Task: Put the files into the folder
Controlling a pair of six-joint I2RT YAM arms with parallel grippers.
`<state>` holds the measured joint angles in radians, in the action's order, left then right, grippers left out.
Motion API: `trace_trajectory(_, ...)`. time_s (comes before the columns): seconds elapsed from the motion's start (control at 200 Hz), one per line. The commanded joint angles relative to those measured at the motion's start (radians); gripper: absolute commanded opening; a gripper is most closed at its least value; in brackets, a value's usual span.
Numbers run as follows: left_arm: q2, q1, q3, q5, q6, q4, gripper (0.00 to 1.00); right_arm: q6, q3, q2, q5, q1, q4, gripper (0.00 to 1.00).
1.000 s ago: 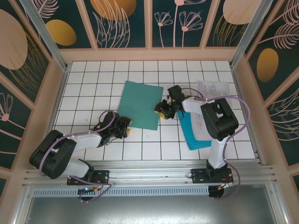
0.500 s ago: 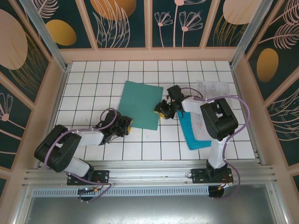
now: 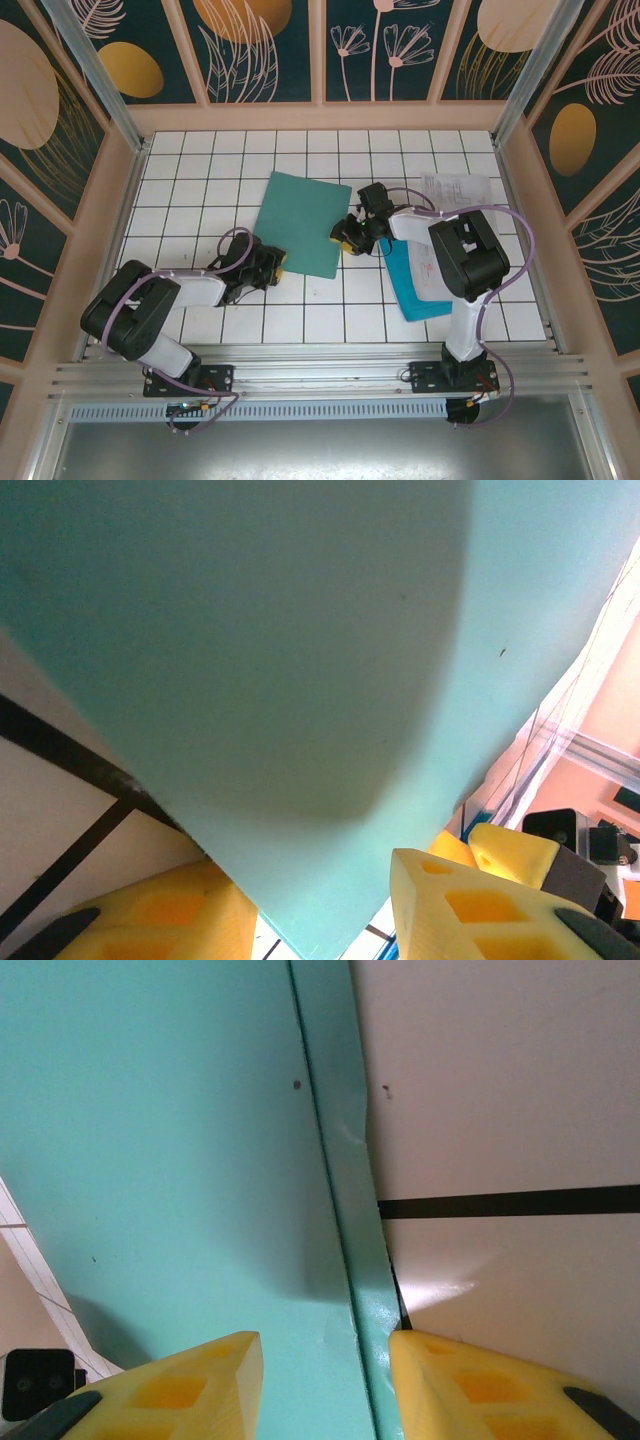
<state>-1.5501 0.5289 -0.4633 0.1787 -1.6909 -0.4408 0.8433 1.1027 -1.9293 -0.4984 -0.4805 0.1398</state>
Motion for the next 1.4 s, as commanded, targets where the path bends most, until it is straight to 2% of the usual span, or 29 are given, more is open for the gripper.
trace_trajectory(0.0, -0.041, 0.000, -0.017, 0.001, 0.014, -0.063, 0.40, -0.022, 0.002, -0.050, 0.028, -0.011, 0.054, 0.41)
trace_trajectory(0.58, -0.104, 0.077, -0.066, 0.051, -0.055, -0.190, 0.32, -0.035, 0.029, -0.073, -0.063, 0.024, 0.021, 0.46)
trace_trajectory(0.741, -0.100, 0.079, -0.076, 0.056, -0.063, -0.196, 0.22, -0.034, 0.032, -0.076, -0.074, 0.026, 0.013, 0.47)
trace_trajectory(0.981, -0.073, 0.080, -0.058, 0.060, -0.100, -0.213, 0.00, -0.027, 0.040, -0.064, -0.096, 0.037, -0.008, 0.47)
trace_trajectory(1.396, -0.053, 0.080, -0.031, 0.076, -0.166, -0.261, 0.00, 0.018, 0.072, -0.022, -0.130, 0.046, -0.027, 0.48)
